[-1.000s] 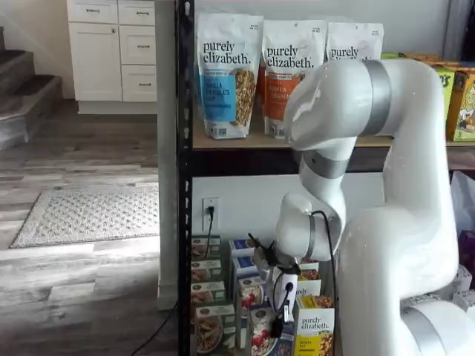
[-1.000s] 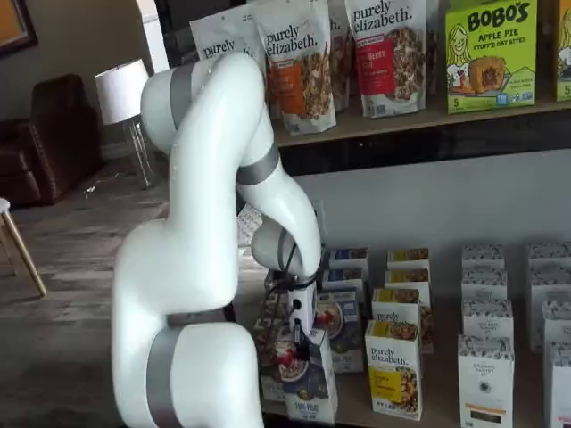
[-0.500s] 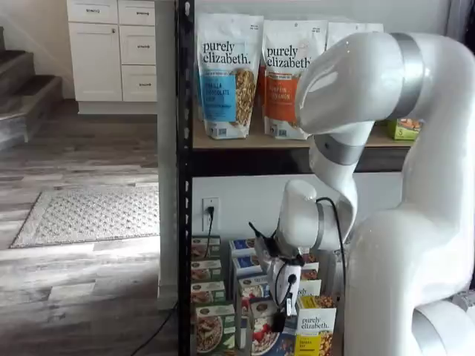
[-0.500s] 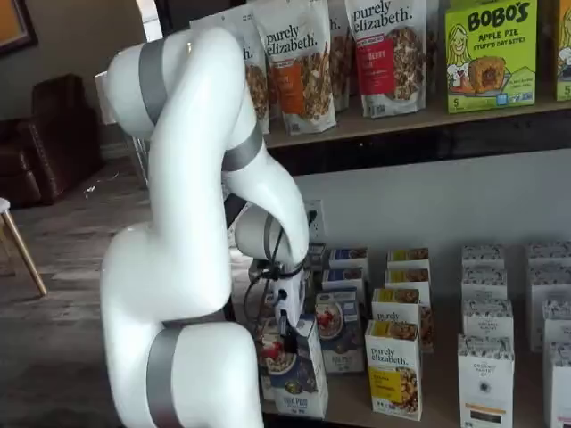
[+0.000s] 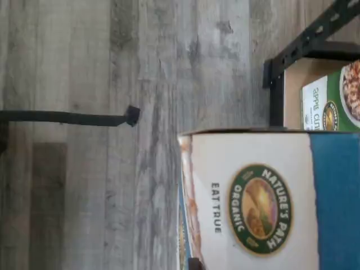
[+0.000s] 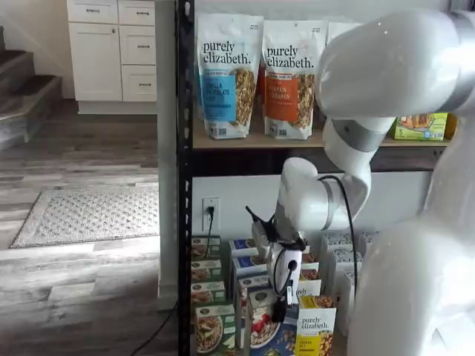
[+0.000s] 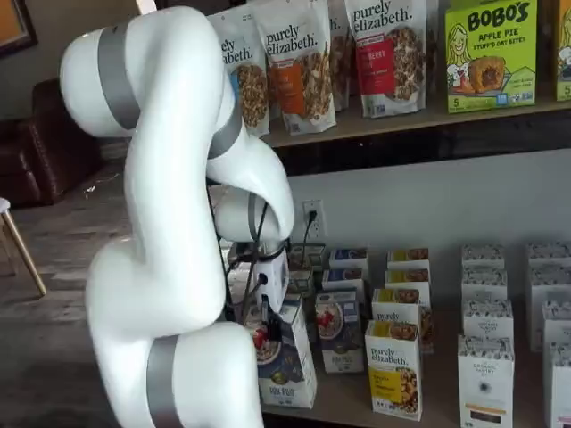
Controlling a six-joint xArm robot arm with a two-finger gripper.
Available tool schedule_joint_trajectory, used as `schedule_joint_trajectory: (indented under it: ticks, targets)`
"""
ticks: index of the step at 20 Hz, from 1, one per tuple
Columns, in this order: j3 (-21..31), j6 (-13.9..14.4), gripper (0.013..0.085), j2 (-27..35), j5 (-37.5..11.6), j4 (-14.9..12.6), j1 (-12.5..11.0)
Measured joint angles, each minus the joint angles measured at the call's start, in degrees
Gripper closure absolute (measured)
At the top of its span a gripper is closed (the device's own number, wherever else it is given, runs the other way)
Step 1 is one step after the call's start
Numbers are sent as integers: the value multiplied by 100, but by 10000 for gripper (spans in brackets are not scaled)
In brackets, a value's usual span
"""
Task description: Pick up the blue and white box that is on the bottom shelf, the second box from the left
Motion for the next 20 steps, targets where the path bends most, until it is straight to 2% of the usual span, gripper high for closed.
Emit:
schedule_joint_trajectory:
  ticks: [10, 14, 20]
  targets:
    - [364, 754, 530, -1189, 820, -694, 129]
    - [341, 835, 530, -1488, 1321, -821, 106]
    - [263, 712, 530, -1850, 1873, -791, -5]
